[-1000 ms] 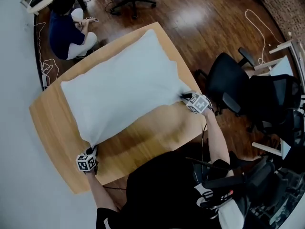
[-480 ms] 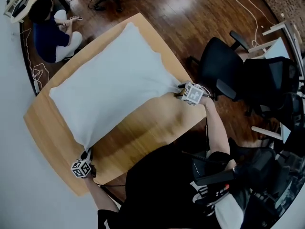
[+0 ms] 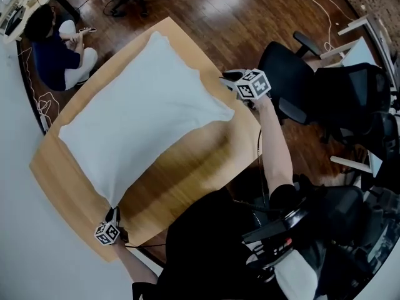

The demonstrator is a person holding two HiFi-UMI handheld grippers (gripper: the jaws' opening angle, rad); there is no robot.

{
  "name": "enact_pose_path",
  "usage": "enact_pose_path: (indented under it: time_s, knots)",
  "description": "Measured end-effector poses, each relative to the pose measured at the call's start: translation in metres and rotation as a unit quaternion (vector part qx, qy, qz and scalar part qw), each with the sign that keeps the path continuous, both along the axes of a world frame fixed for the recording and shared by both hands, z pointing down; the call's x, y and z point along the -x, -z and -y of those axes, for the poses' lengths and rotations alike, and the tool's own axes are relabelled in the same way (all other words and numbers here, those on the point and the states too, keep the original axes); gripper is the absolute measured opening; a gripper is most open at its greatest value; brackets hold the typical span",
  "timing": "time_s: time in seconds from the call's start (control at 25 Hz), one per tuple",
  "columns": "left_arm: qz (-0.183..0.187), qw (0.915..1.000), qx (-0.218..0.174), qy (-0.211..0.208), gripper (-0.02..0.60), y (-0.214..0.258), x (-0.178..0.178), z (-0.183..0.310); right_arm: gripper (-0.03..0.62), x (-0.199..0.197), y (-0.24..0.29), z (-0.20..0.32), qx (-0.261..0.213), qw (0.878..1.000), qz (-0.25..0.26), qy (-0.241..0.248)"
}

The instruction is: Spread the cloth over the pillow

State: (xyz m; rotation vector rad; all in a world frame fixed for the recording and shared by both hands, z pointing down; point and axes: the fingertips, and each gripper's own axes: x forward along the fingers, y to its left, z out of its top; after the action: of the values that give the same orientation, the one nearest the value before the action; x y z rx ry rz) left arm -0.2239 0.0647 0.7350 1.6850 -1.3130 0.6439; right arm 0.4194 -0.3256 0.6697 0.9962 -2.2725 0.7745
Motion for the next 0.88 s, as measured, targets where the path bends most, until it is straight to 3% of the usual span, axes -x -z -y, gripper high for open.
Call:
enact_pose_path:
  time_s: [0.04,0.08,0.12,0.16,0.2,0.28,0.32,0.36,0.52,0.56,0.68,0.76,0.84,0.88]
  knots:
    - [0.001,1.0,0.003,-0.003,0.074,-0.002,-0.002,0.001,0.094,0.016,0.0,0.019,0.024,0.994,0.104,-0.031]
    - [0.003,1.0,0.005,-0.004,0.074,-0.004,-0.004,0.003,0.099,0.033,0.002,0.035,0.056,0.972,0.219,-0.059]
    - [0.004,0.9999,0.007,-0.006,0.074,-0.006,-0.006,0.004,0.143,0.048,0.003,0.047,0.089,0.944,0.308,-0.083]
    - [0.006,0.9999,0.009,-0.006,0.074,-0.007,-0.007,0.005,0.201,0.058,-0.002,0.054,0.119,0.924,0.35,-0.1]
    - [0.007,0.9999,0.01,-0.007,0.074,-0.008,-0.009,0.007,0.226,0.066,-0.01,0.058,0.138,0.921,0.349,-0.101]
    - [0.009,0.9999,0.011,-0.003,0.074,-0.01,-0.009,0.009,0.211,0.078,-0.022,0.059,0.146,0.938,0.307,-0.064]
    - [0.011,0.9999,0.011,0.001,0.074,-0.01,-0.008,0.011,0.065,0.08,-0.021,0.059,0.141,0.945,0.291,-0.049]
    - [0.015,0.9998,0.01,0.006,0.072,-0.01,-0.005,0.012,0.008,0.078,-0.016,0.063,0.125,0.952,0.275,-0.045]
    - [0.032,0.9994,0.012,0.008,0.067,-0.012,0.001,0.02,0.006,0.058,0.038,0.083,-0.023,0.988,0.151,-0.019]
    - [0.034,0.9993,0.015,0.004,0.064,-0.013,0.0,0.021,0.006,0.059,0.041,0.083,-0.041,0.992,0.123,-0.003]
    - [0.036,0.9992,0.019,-0.001,0.063,-0.012,-0.001,0.02,0.011,0.066,-0.008,0.074,-0.024,0.998,0.039,0.035]
    - [0.038,0.9991,0.019,-0.002,0.061,-0.012,-0.003,0.02,0.025,0.051,-0.036,0.077,-0.034,0.999,0.0,-0.001]
    - [0.039,0.9992,0.012,0.001,0.063,-0.01,-0.002,0.024,0.103,0.024,-0.025,0.079,-0.06,0.996,0.01,-0.061]
    - [0.038,0.9992,0.007,0.004,0.063,-0.009,-0.001,0.024,0.103,0.014,-0.008,0.074,-0.074,0.994,0.023,-0.073]
